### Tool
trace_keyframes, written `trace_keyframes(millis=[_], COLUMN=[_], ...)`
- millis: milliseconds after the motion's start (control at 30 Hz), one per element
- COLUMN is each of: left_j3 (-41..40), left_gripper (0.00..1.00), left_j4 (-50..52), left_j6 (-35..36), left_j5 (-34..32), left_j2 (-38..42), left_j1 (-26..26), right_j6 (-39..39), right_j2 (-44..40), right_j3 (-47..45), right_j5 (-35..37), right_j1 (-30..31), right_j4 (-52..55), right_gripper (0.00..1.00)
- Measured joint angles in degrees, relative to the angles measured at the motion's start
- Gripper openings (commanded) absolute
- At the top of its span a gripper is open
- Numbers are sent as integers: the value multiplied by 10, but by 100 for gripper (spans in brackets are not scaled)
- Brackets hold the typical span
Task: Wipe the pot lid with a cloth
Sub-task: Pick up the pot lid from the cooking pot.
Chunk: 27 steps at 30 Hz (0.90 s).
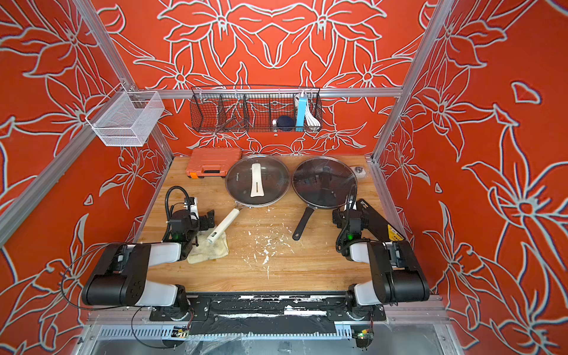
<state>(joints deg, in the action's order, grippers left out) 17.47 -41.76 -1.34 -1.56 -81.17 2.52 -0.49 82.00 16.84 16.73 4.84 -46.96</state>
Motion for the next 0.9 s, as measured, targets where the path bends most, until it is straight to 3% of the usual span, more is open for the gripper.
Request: trace_keyframes(millis=[900], left_j3=[1], left_gripper=[99], left_j4=[12], left_j6=[-2], left_j5=[-10], left_j2=[12], left_j1=[0], right_j6=[0], right_j2=[-3], right_j3=[-3], right_j5=[0], right_j1=[0], right_j4=[-2], right_gripper=[99])
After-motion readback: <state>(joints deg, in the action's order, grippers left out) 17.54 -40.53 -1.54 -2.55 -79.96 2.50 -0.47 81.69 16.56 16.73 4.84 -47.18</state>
